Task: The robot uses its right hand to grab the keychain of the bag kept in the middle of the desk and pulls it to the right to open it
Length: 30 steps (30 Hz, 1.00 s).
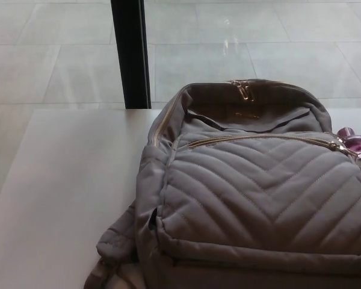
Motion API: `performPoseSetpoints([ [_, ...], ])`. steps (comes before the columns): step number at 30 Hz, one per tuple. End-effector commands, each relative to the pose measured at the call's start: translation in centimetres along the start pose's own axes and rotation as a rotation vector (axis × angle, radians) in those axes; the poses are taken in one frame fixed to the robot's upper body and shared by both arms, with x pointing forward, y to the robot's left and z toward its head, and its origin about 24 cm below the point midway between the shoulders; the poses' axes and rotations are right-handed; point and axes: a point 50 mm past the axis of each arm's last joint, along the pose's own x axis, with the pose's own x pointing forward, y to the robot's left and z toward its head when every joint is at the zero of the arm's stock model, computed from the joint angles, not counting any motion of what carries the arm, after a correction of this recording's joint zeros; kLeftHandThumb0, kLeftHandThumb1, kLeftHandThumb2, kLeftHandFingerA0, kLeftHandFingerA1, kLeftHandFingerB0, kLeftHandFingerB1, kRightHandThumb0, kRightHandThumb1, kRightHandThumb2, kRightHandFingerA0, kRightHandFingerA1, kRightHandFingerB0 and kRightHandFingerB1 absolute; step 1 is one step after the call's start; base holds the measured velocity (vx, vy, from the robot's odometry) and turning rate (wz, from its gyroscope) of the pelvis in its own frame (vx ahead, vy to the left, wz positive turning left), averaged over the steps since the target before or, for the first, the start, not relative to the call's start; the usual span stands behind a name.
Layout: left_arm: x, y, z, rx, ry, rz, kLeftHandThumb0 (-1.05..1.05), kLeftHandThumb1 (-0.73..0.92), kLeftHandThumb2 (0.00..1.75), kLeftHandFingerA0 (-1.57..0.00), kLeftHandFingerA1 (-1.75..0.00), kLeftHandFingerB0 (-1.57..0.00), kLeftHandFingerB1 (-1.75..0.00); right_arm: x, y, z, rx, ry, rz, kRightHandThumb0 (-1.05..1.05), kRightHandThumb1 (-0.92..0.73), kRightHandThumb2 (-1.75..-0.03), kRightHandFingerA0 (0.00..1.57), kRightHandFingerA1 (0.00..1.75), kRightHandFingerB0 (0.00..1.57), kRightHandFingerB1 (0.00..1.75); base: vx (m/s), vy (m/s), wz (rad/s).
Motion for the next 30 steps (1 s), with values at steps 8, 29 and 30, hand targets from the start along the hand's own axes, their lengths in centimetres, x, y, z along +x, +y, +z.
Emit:
performPoseSetpoints([
  [8,0.0,0.5,0.5,-0.002,-0.01,0.0,-0.84,0.92,0.84,-0.61,-0.6,-0.45,-0.48,-10.0,-0.8,-17.1,0.586,0.664,-0.467,-0.89,-0.61,-0.86,0.12,0.71,0.0,0.09,0.0,0.0,0.0],
  [29,-0.2,1.1,0.4,0.062,-0.001,0.034,-0.84,0.92,0.79,-0.65,-0.55,-0.41,-0.42,-13.8,5.1,-21.4,0.849,0.833,-0.275,-0.54,-0.67,-0.6,0.39,0.74,0.24,0.48,0.0,0.0,0.0],
  [30,-0.2,1.1,0.3,0.07,-0.002,0.04,-0.82,0.81,1.17,-0.59,-0.65,-0.3,-0.53,-13.8,5.2,-21.3,0.848,0.83,-0.272,-0.55,-0.67,-0.6,0.49,0.79,0.25,0.47,0.0,0.0,0.0],
])
